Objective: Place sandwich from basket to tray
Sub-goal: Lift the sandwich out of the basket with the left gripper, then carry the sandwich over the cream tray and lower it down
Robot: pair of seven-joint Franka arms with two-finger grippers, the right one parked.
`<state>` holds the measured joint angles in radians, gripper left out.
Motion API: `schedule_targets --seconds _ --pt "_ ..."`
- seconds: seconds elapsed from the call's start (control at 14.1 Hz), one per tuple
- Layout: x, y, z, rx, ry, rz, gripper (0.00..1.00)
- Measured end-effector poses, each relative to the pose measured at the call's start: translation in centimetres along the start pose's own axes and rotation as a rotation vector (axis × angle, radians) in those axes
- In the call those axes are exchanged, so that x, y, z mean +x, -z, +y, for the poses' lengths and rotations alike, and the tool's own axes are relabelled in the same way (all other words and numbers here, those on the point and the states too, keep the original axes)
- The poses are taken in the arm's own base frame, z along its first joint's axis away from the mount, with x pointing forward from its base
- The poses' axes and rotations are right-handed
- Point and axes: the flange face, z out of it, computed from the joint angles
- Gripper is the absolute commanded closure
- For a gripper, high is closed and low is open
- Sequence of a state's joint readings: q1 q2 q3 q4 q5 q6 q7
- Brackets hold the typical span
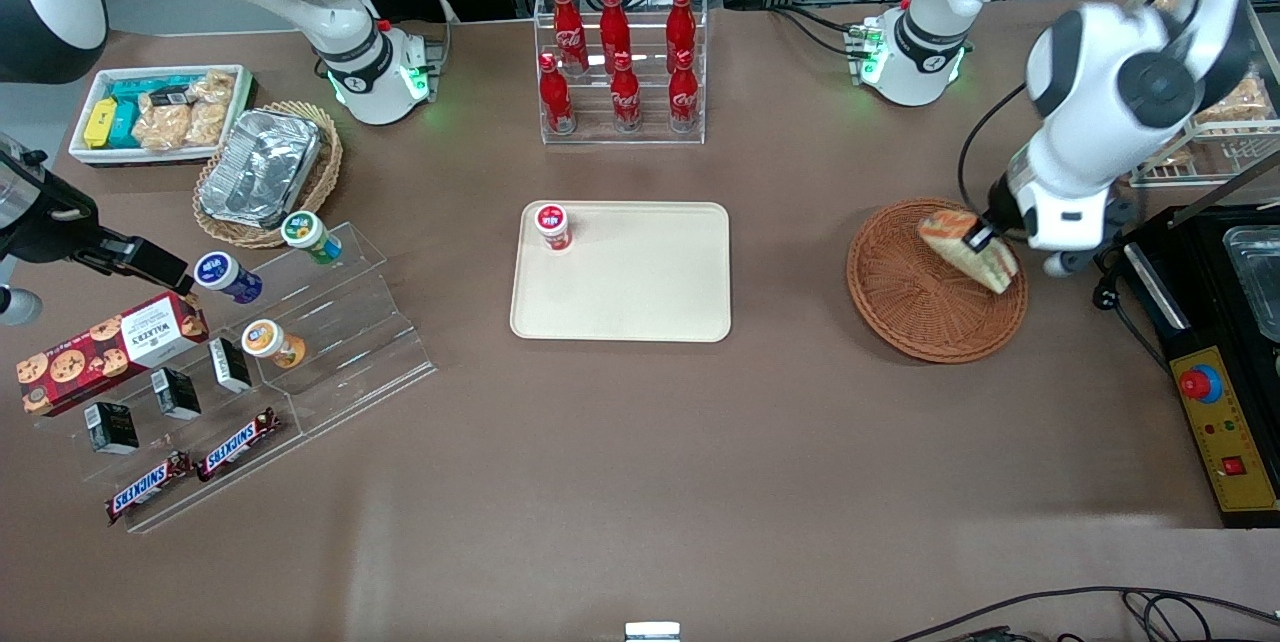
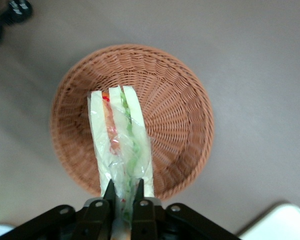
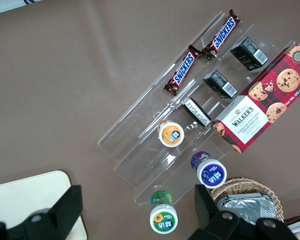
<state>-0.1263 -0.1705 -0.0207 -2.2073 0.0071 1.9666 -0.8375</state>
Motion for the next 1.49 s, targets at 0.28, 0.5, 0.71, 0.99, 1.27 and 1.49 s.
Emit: schedule_targets --seconds 0.28,0.5,0.71,0.99,1.27,1.49 --pt "-0.3 10.6 0.4 -0.001 -0.153 0.002 1.0" --pt "-0.7 14.0 0.2 -0.023 -0.305 -0.014 1.0" --pt "-2.2 13.7 1.8 -0.016 -0.412 -0.025 1.0" --pt "-8.4 11.6 6.8 0.037 -0.559 -0.041 1.0" --pt "-15.8 6.9 12.8 0.078 -0.677 -0.051 1.0" --pt "-19.8 2.0 17.0 0.088 -0.733 -0.053 1.0"
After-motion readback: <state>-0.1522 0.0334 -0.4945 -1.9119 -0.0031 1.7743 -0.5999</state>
